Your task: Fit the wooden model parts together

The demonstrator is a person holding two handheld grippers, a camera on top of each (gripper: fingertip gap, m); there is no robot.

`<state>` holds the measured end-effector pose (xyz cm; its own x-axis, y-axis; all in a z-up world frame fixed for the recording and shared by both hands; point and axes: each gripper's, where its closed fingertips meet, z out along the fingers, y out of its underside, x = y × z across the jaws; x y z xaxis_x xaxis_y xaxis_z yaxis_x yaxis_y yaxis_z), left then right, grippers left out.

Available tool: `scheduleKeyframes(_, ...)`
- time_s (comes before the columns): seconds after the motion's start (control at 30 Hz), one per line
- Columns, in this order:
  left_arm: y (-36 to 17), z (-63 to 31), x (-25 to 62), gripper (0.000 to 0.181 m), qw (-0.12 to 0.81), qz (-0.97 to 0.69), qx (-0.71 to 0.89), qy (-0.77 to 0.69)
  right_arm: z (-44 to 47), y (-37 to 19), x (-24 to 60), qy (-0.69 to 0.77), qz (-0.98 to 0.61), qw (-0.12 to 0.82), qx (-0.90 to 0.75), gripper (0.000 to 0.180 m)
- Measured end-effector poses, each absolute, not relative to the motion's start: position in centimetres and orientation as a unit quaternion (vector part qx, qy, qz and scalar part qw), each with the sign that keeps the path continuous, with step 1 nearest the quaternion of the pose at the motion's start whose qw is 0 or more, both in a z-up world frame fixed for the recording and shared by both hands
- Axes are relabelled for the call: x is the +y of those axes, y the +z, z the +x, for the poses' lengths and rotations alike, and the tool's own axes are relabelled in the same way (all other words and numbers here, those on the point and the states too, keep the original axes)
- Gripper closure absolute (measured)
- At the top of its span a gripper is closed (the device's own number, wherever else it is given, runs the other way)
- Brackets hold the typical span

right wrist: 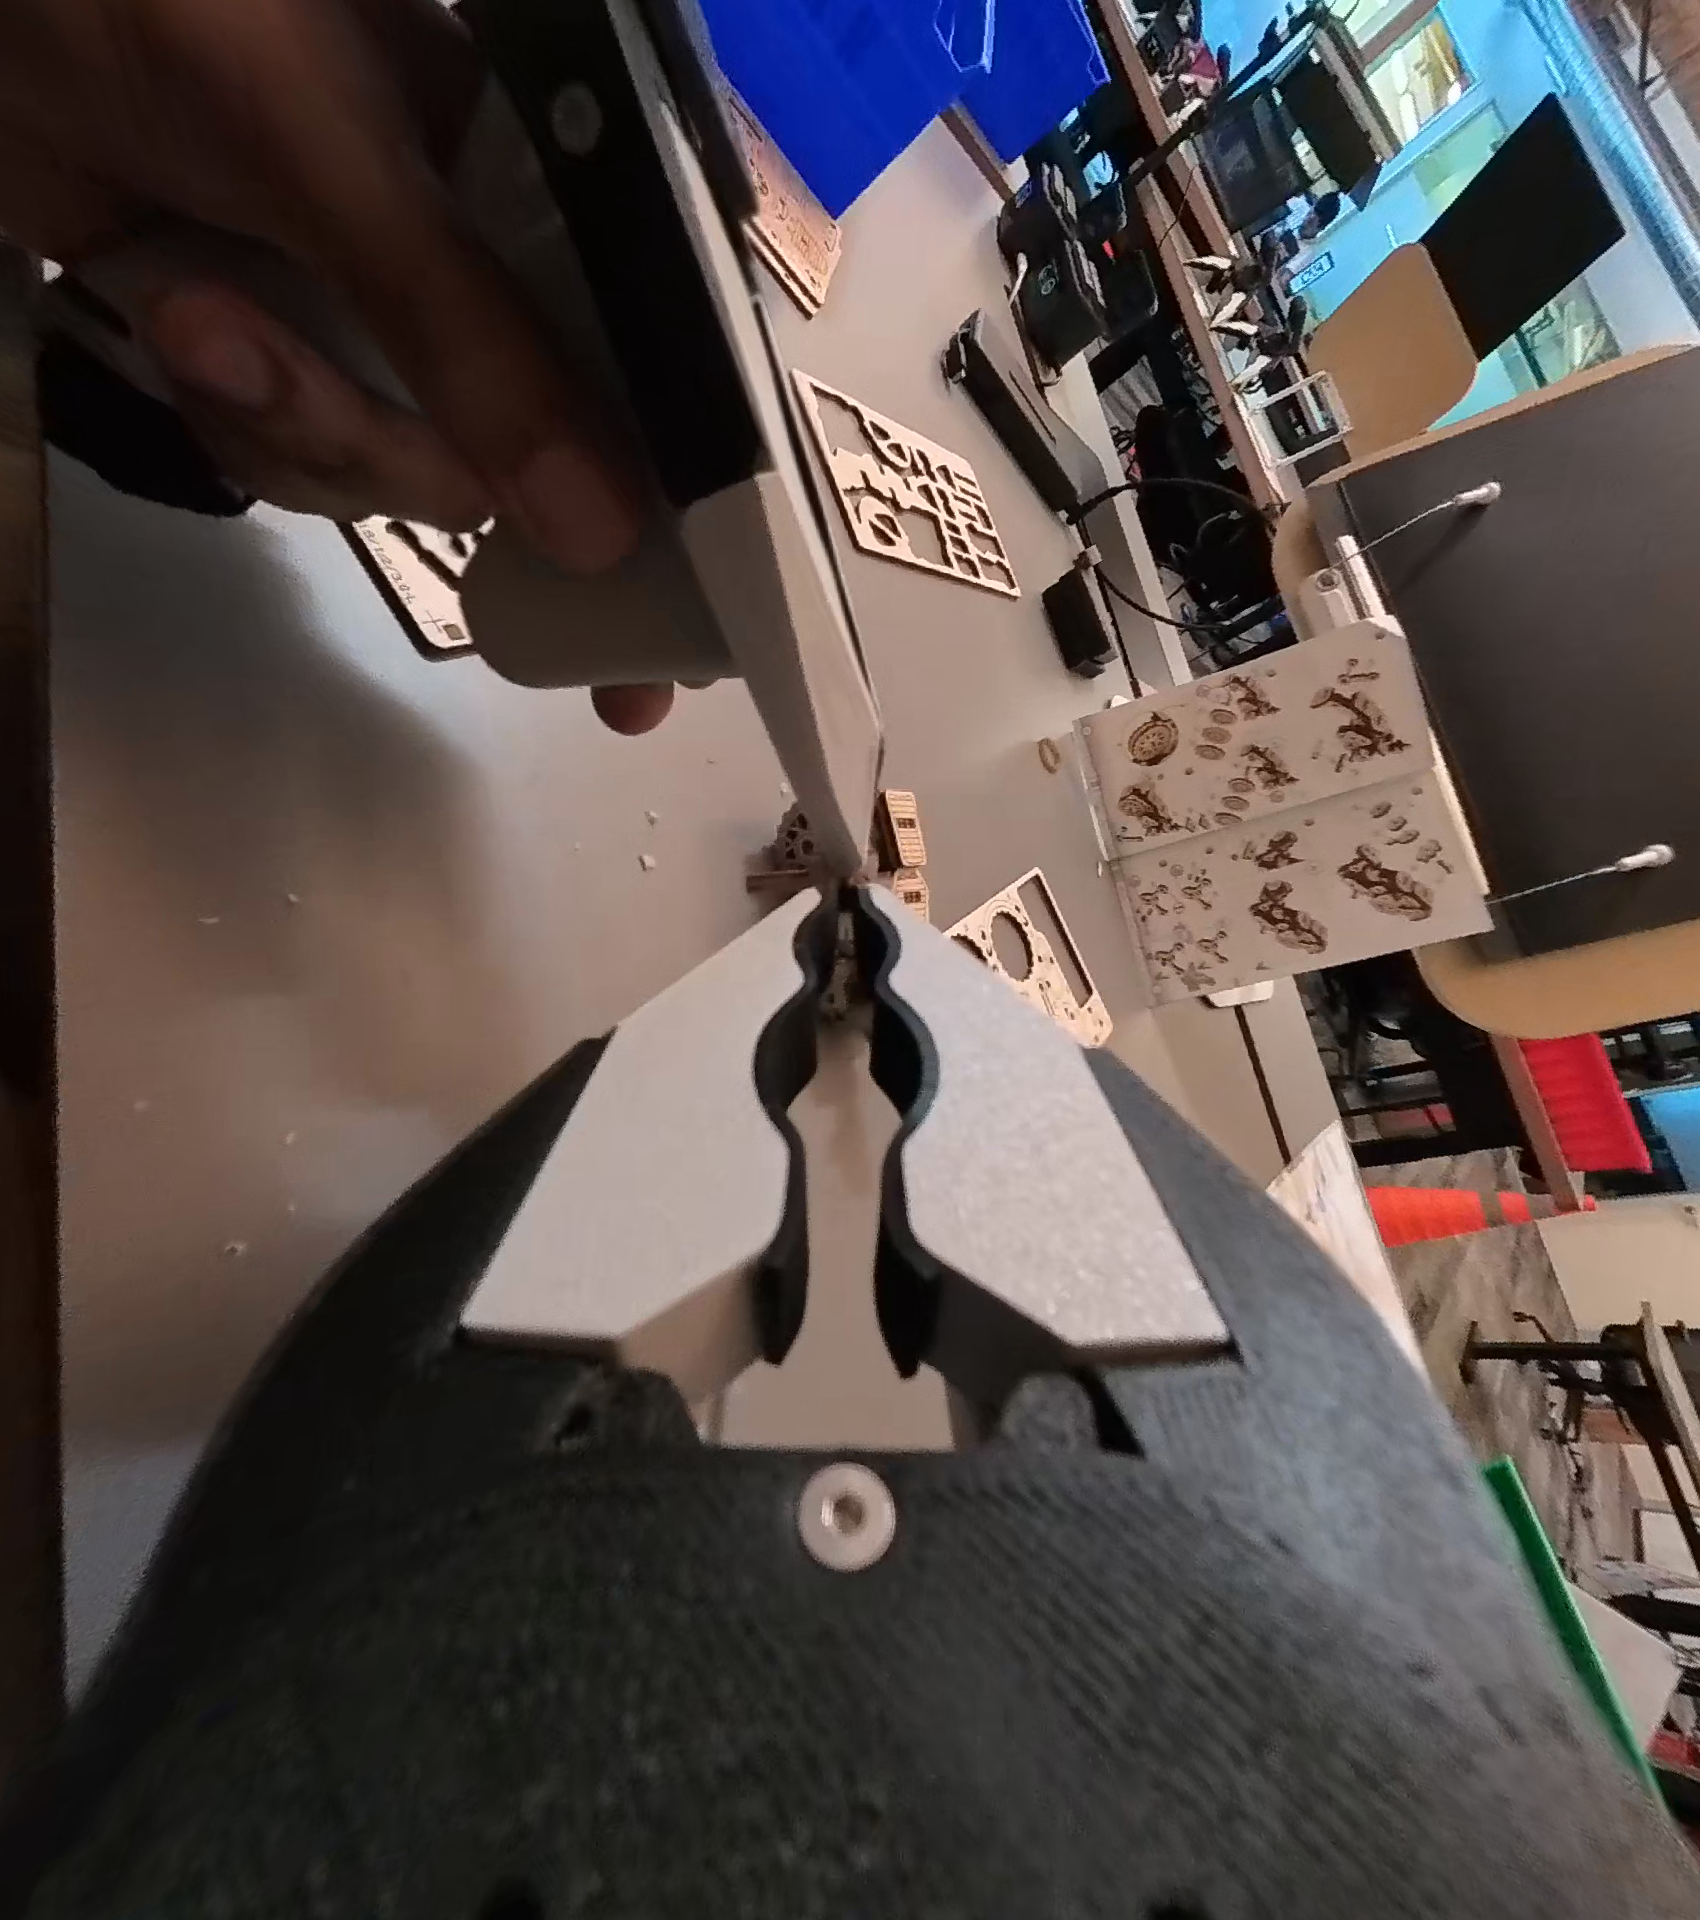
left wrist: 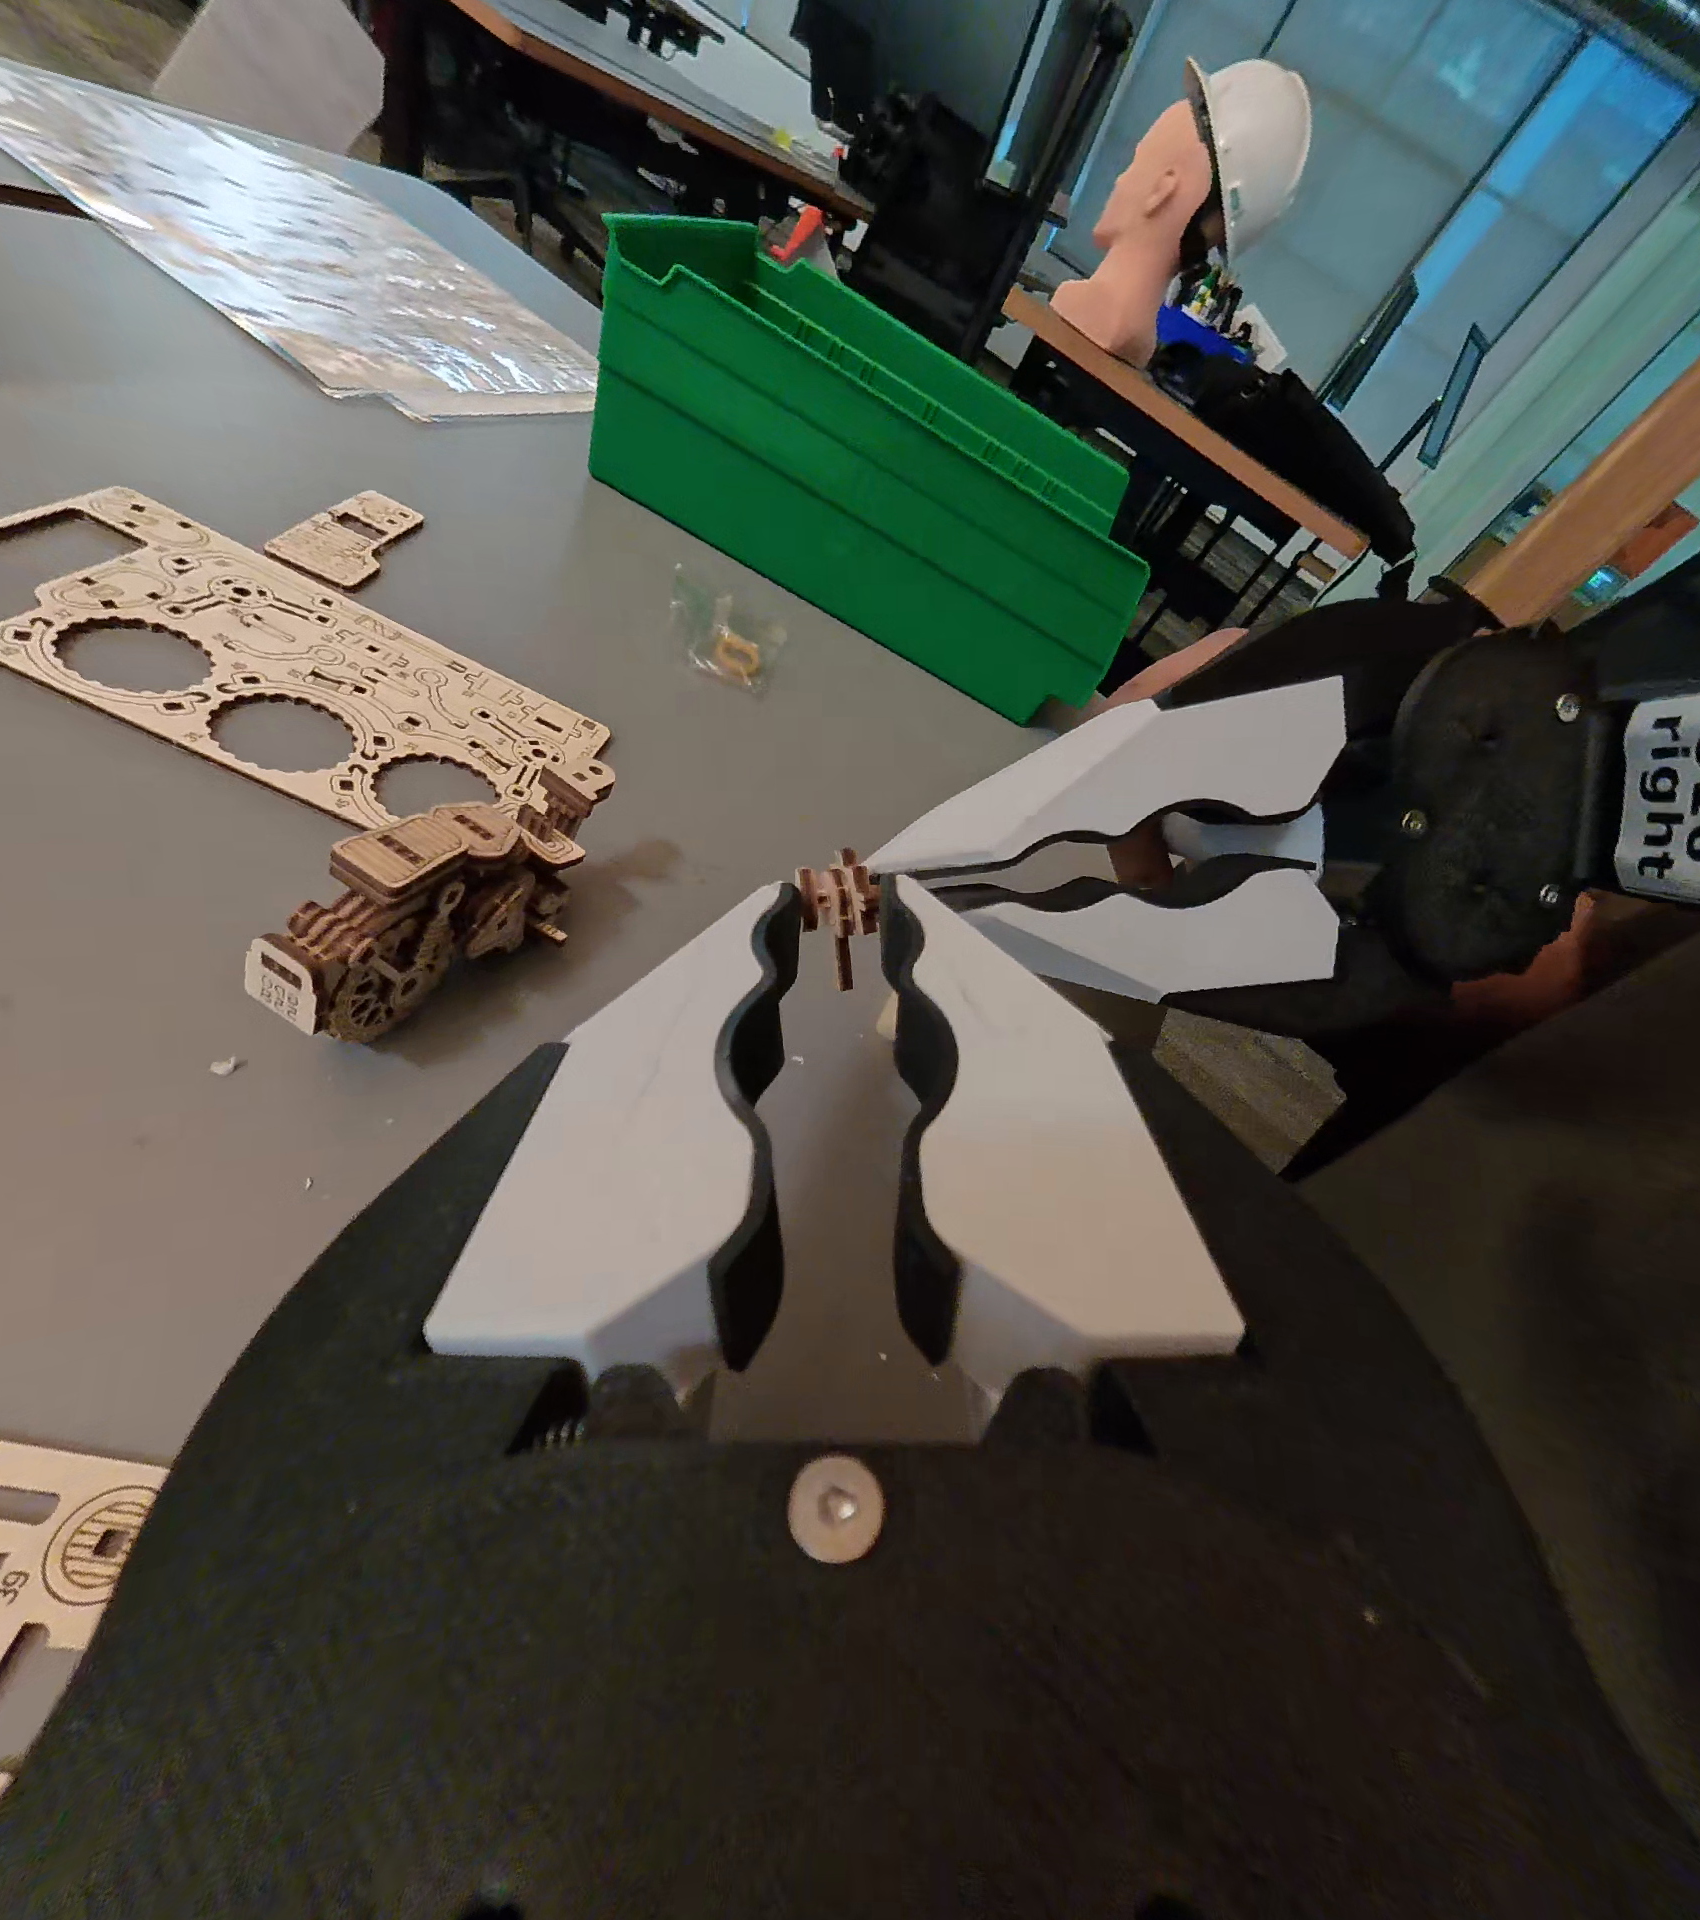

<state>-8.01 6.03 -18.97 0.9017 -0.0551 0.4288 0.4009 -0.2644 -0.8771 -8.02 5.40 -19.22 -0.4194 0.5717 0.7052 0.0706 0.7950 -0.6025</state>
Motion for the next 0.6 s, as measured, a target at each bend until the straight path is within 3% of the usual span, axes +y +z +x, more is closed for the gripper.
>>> scheduleKeyframes(0.6,-18.89,-7.85,6.06,0.171,0.592,-0.765,-0.129,-0.216,-7.84,-19.17,5.33,0.253,-0.196,0.504,-0.803,0.18)
